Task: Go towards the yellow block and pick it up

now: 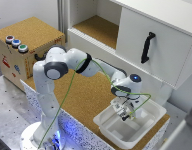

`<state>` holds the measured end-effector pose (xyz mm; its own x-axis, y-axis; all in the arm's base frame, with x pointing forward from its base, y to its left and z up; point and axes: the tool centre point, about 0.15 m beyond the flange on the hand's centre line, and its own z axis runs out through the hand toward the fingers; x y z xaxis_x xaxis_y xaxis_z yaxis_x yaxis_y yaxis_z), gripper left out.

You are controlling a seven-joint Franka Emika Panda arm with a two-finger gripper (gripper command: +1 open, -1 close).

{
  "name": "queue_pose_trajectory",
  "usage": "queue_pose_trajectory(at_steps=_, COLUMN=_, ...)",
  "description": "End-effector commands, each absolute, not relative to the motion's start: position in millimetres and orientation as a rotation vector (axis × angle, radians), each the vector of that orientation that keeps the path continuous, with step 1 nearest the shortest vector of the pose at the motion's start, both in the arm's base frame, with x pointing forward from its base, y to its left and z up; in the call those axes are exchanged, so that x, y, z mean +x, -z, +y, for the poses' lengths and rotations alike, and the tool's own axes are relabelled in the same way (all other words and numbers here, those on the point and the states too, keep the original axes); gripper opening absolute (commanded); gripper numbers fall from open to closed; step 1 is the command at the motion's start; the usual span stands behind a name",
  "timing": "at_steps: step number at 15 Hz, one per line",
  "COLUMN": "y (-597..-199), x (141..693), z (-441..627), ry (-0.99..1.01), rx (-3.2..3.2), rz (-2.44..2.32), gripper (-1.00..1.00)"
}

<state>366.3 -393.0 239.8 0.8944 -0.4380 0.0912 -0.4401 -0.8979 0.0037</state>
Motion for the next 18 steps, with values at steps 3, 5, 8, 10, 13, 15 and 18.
queue_pose_trajectory(at_steps=3, y=-209, x=396, z=-398, ry=-0.133, rx=2.967, rz=-0.744, gripper=-1.0)
queue_pose_trajectory(at_steps=5, y=-211, x=396, z=-400, ry=-0.143, rx=2.977, rz=-0.746, gripper=-1.0)
queue_pose_trajectory(at_steps=8, y=-210, x=395, z=-400, ry=-0.148, rx=2.976, rz=-0.753, gripper=-1.0)
queue_pose_trajectory(at_steps=10, y=-209, x=394, z=-404, ry=-0.134, rx=2.982, rz=-0.76, gripper=-1.0)
queue_pose_trajectory(at_steps=13, y=-207, x=390, z=-407, ry=-0.098, rx=2.975, rz=-0.741, gripper=-1.0)
queue_pose_trajectory(at_steps=15, y=-214, x=384, z=-408, ry=-0.096, rx=2.987, rz=-0.736, gripper=-1.0)
queue_pose_trajectory(at_steps=18, y=-236, x=363, z=-403, ry=-0.073, rx=3.032, rz=-0.676, gripper=-1.0)
